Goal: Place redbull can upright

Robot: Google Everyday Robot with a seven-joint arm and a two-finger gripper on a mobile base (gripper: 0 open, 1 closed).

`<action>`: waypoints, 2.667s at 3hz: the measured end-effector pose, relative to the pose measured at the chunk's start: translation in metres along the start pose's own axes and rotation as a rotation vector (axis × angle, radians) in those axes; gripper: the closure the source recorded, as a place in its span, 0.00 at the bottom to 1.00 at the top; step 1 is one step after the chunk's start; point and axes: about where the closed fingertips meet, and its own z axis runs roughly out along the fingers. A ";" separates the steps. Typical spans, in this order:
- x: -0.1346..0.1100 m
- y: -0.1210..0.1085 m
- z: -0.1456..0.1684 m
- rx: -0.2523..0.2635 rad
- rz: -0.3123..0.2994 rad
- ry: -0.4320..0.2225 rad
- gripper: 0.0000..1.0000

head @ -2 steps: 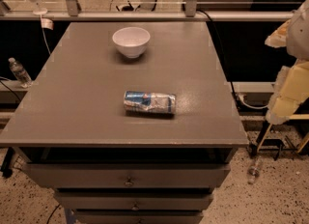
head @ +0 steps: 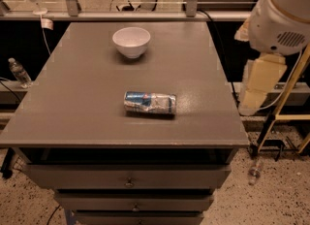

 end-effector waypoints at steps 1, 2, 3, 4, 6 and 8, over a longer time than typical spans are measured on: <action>-0.056 -0.006 0.012 -0.041 -0.108 -0.012 0.00; -0.101 -0.005 0.034 -0.114 -0.168 -0.015 0.00; -0.137 0.002 0.073 -0.206 -0.185 0.036 0.00; -0.164 0.004 0.125 -0.290 -0.130 0.105 0.00; -0.189 -0.003 0.162 -0.320 -0.049 0.158 0.00; -0.197 0.000 0.171 -0.316 0.011 0.175 0.00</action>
Offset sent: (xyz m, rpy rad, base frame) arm 0.0364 0.1581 -0.0425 -0.0427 0.2425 0.2660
